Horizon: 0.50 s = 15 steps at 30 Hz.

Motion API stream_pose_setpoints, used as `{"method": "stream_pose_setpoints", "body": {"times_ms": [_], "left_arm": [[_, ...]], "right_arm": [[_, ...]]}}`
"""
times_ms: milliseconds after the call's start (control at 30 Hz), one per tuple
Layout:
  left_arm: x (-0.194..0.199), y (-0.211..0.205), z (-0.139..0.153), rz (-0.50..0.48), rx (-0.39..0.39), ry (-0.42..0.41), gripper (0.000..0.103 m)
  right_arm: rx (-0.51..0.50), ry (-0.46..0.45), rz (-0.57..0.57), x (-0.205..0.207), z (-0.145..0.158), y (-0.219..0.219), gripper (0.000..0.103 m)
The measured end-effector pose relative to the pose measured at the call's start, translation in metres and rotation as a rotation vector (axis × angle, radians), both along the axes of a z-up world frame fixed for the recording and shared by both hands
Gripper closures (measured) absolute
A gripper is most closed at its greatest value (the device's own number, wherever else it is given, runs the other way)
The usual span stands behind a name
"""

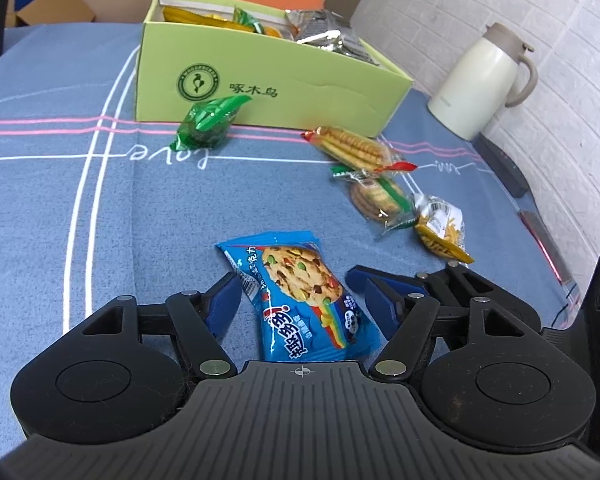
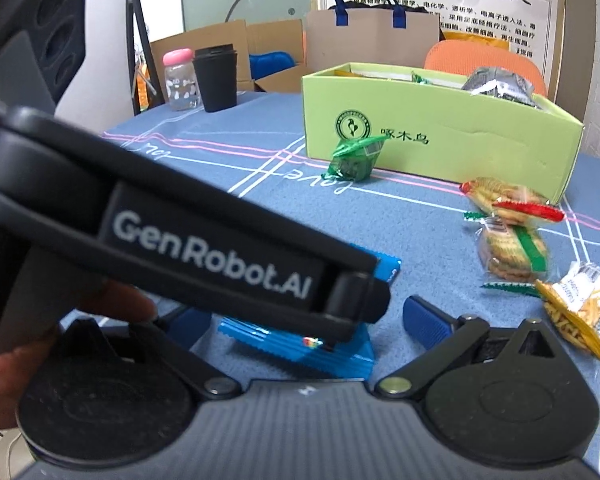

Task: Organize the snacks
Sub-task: 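Grasp the blue cookie bag with the left gripper, then lower the blue cookie bag into the green box and release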

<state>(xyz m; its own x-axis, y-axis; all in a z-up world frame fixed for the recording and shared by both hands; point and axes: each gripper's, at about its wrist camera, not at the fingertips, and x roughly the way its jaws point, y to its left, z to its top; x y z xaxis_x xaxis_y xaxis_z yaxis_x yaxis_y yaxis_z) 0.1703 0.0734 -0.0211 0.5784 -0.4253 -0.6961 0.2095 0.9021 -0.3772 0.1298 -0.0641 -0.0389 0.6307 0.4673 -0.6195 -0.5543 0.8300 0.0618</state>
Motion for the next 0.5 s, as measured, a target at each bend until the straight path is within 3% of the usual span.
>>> {"method": "stream_pose_setpoints", "body": {"times_ms": [33, 67, 133, 333, 500], "left_arm": [[0.0, 0.0, 0.0, -0.005, 0.007, -0.007, 0.058], [-0.001, -0.001, -0.001, -0.015, 0.013, -0.012, 0.068], [-0.004, 0.0, -0.002, -0.014, 0.01, -0.016, 0.075], [-0.005, 0.006, 0.004, 0.014, 0.004, -0.022, 0.079], [0.023, 0.017, 0.039, 0.041, -0.029, -0.107, 0.079]], "right_arm": [[-0.005, -0.012, 0.01, -0.002, 0.0, 0.001, 0.007], [0.006, -0.02, 0.018, -0.005, 0.002, 0.0, 0.02], [0.0, -0.012, 0.024, -0.008, 0.006, -0.003, 0.027], [0.039, -0.005, 0.041, -0.002, 0.019, -0.001, 0.027], [0.051, -0.127, 0.041, 0.03, 0.053, 0.007, 0.025]]}}
